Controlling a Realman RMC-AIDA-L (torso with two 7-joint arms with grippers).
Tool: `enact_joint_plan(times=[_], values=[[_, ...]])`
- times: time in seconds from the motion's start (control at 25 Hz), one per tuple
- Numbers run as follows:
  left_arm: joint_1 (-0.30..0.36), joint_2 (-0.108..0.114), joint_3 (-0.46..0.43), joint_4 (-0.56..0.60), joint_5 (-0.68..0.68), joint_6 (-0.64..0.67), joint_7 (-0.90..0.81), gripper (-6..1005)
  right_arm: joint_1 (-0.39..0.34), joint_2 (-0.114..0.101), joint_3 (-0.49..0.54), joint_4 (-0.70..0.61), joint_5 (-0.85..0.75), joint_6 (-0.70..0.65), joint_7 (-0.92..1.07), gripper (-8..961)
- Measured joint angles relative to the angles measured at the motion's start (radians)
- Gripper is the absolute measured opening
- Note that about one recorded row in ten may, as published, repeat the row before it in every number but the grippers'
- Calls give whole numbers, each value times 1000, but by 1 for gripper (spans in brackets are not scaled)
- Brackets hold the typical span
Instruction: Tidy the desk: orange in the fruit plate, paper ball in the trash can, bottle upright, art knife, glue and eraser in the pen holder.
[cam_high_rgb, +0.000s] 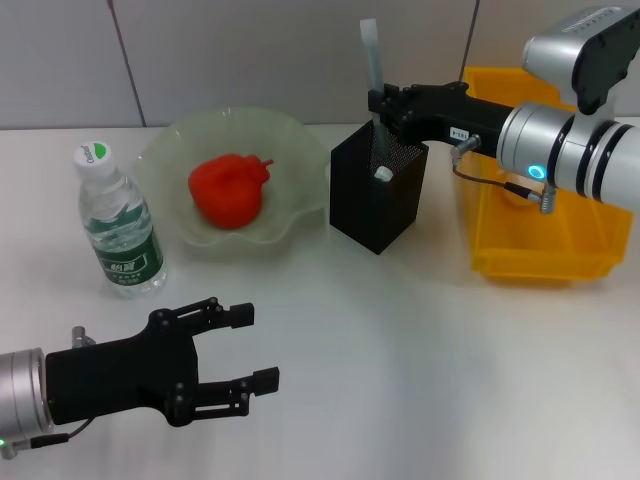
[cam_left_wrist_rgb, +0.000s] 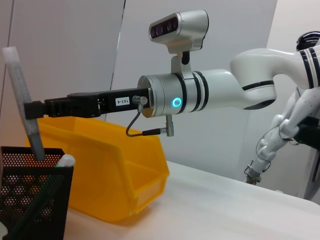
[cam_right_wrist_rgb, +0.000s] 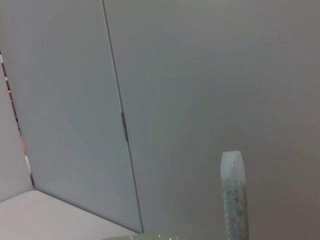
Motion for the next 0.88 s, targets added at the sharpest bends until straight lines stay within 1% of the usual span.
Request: enact_joint_plan(times=[0.2,0.4,0.72,0.88], values=[[2,0,0,0,-9,3,0,847,9,0,-10,13,-2,17,0,168],[4,0,0,0,-18,5,0,847,16,-1,-10,25,-2,30,0,415],[7,0,0,0,-24,5,0,847,10,-2,1,13,7,9,6,580],[7,0,0,0,-24,6,1,847,5,-2,1,10,55,2,0,653]])
